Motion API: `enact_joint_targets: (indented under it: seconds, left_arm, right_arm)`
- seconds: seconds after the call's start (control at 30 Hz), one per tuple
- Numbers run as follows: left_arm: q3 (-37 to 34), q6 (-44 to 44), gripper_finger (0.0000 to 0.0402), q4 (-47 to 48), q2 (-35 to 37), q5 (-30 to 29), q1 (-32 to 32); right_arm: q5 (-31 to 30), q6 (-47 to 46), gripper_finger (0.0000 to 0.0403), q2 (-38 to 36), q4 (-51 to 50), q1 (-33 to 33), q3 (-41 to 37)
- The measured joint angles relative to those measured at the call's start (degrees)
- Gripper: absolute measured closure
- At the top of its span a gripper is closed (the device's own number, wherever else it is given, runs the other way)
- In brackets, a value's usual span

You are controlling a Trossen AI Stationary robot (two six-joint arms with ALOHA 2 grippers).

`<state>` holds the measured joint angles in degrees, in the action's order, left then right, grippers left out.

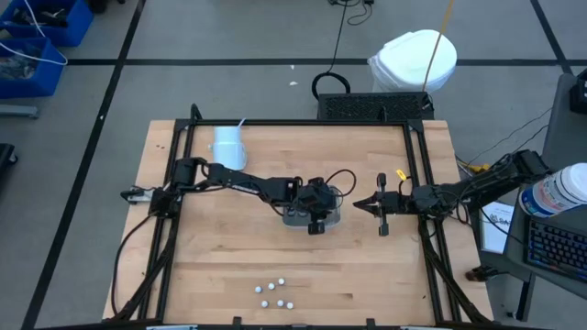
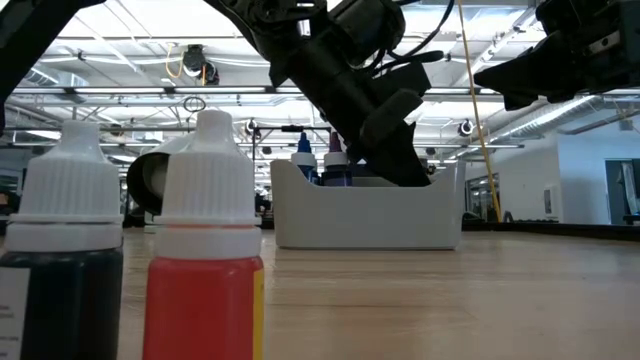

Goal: Pick & Place food coloring
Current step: Put the small orange food coloring bottle into the white container, then put the small red food coloring bottle into the white container

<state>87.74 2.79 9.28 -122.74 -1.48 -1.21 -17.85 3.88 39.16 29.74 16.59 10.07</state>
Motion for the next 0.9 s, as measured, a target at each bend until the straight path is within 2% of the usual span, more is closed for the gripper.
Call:
enact_joint_targets:
  seconds: [0.33, 0.47, 0.6, 0.8, 0.9]
  left_arm:
    - [0.01, 0.4, 0.0255, -0.09, 0.0, -0.04, 0.22]
    - [0.83, 2.25, 0.0248, -0.63, 0.74, 0.04, 0.29]
    - [6.39, 2.47, 0.0252, 1.97, 4.47, -0.05, -0.75]
    - [17.69, 2.33, 0.027, 23.47, 12.63, -2.08, -3.98]
    - [20.53, 0.97, 0.0303, 33.8, 18.6, -8.36, -6.97]
  right_arm:
    - [0.0, 0.0, 0.0403, 0.0, -0.02, -0.01, 0.0]
    - [0.0, 0.02, 0.0403, 0.02, -0.02, -0.01, 0.0]
    - [0.0, 0.35, 0.0403, 0.02, 0.0, 0.0, 0.0]
    - [-0.02, 0.48, 0.0403, 0.02, -0.01, 0.01, 0.0]
    - [-0.02, 0.48, 0.0403, 0.02, -0.17, 0.01, 0.0]
